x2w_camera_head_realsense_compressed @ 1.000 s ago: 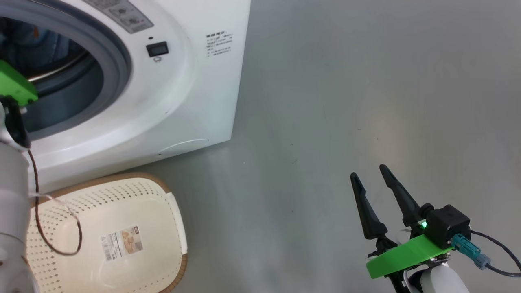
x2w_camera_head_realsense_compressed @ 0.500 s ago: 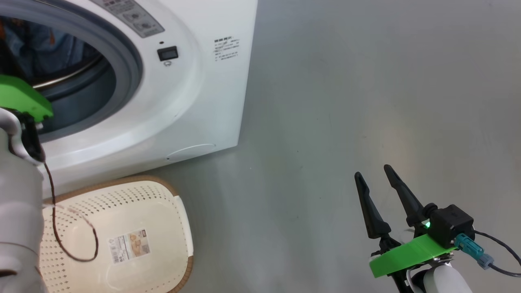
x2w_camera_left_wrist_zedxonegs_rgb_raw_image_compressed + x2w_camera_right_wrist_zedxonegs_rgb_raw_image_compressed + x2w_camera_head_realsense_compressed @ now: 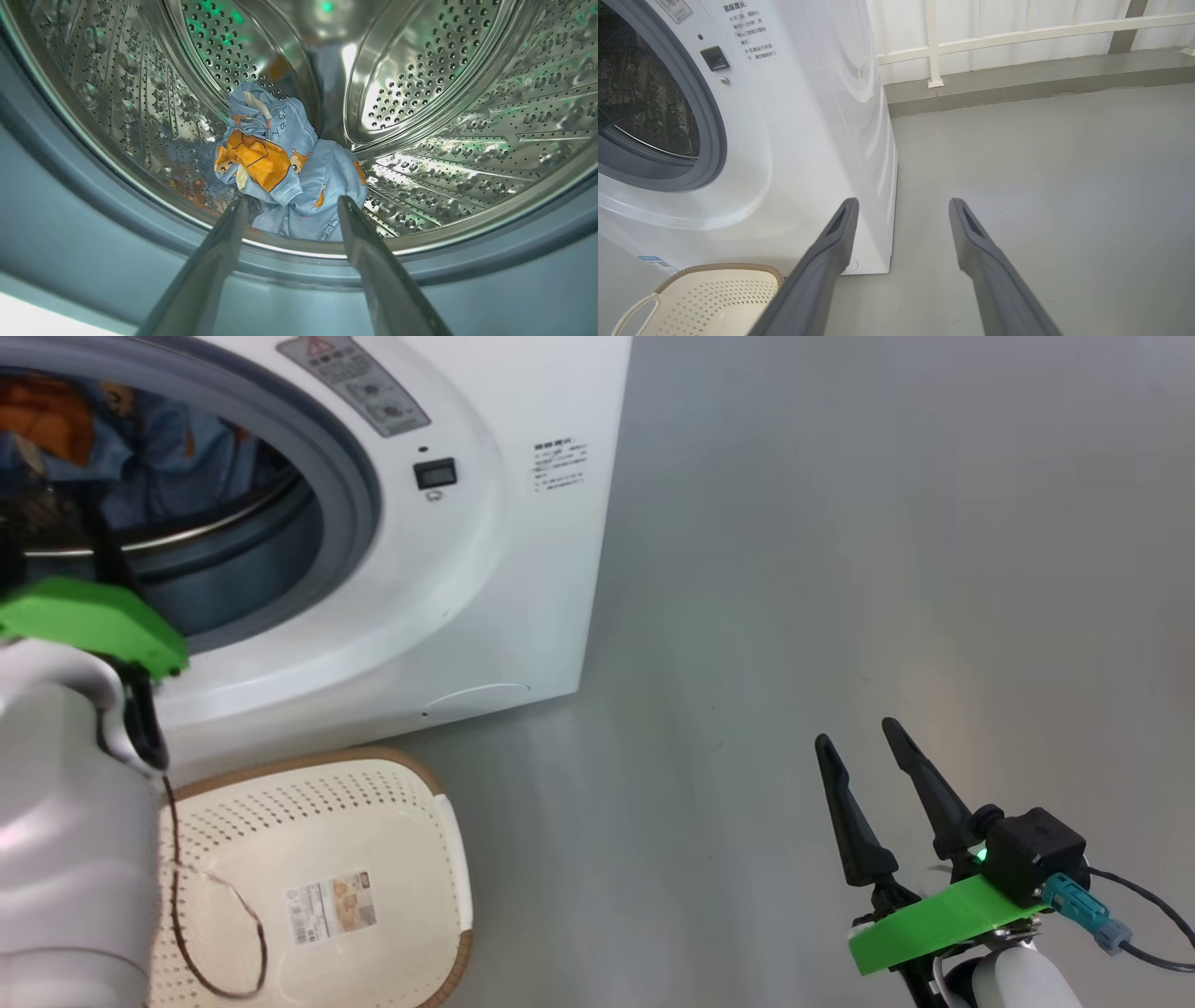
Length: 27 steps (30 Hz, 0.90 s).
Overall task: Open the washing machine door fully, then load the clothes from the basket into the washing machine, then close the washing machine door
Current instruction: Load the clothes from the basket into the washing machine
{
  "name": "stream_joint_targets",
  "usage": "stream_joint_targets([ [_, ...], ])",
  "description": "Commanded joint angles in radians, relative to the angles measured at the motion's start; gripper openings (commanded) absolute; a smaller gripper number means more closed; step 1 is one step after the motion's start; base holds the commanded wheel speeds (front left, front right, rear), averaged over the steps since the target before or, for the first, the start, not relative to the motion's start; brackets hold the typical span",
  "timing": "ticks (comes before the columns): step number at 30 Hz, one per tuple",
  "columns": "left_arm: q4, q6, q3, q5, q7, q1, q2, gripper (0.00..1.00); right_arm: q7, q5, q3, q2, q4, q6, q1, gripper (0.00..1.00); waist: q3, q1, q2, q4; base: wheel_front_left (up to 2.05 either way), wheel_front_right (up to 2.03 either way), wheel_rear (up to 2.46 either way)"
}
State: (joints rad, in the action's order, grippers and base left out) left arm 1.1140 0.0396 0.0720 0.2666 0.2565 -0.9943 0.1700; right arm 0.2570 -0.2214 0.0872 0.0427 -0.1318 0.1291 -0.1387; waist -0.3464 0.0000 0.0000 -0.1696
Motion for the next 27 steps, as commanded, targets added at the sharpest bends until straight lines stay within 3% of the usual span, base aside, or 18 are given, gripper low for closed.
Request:
stream_joint_targets([
  [1,-0.038,-0.010,0.016,-0.009,0.005,0.035,0.028,1.00,0.005,0.006,0.023,0.008,0.017,0.002,0.015,1.00,0.020,0.0000,0.0000,0.016,0.00,0.00,0.00],
  [27,-0.329,-0.063,0.011,-0.045,0.005,0.429,-0.108,1.00,0.005,-0.005,-0.031,0.008,0.010,0.002,0.059,1.00,0.183,0.0000,0.0000,0.111,0.00,0.00,0.00],
])
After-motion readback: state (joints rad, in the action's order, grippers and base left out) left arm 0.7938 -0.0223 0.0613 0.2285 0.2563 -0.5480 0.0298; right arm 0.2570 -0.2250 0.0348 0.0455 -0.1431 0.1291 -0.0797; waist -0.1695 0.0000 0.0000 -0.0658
